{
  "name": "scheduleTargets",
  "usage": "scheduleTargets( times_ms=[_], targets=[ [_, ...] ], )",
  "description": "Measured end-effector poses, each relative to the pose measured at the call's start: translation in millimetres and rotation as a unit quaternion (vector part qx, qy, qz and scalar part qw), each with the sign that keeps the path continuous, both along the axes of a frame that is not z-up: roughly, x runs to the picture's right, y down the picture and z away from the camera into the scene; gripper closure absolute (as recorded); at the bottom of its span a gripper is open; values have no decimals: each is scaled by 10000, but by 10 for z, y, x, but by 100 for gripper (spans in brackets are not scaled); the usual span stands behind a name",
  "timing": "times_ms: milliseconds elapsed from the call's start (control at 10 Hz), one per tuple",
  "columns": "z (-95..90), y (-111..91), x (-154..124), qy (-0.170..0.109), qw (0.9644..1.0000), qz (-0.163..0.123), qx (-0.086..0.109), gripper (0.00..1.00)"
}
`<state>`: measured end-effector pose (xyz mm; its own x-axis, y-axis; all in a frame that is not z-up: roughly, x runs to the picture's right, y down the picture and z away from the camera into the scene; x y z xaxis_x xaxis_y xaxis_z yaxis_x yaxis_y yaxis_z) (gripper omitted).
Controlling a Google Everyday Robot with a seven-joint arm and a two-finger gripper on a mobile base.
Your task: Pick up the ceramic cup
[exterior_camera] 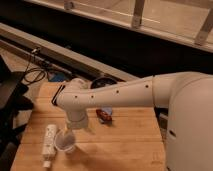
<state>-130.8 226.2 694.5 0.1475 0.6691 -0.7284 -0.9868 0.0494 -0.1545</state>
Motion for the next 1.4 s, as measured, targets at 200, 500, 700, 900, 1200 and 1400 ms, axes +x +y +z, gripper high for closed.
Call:
scheduleTargets(
  times_ms=[200, 500, 700, 900, 1200, 1400],
  targets=[
    [58, 50, -11, 0, 10000, -5, 2, 20],
    [48, 41, -32, 5, 10000, 13, -21, 28],
    [130, 101, -47, -15, 10000, -9, -11, 46],
    [125, 105, -48, 3, 10000, 0, -13, 48],
    [77, 61, -62, -35, 10000, -18, 5, 70],
    [-30, -65, -60, -77, 10000, -9, 41, 78]
  ],
)
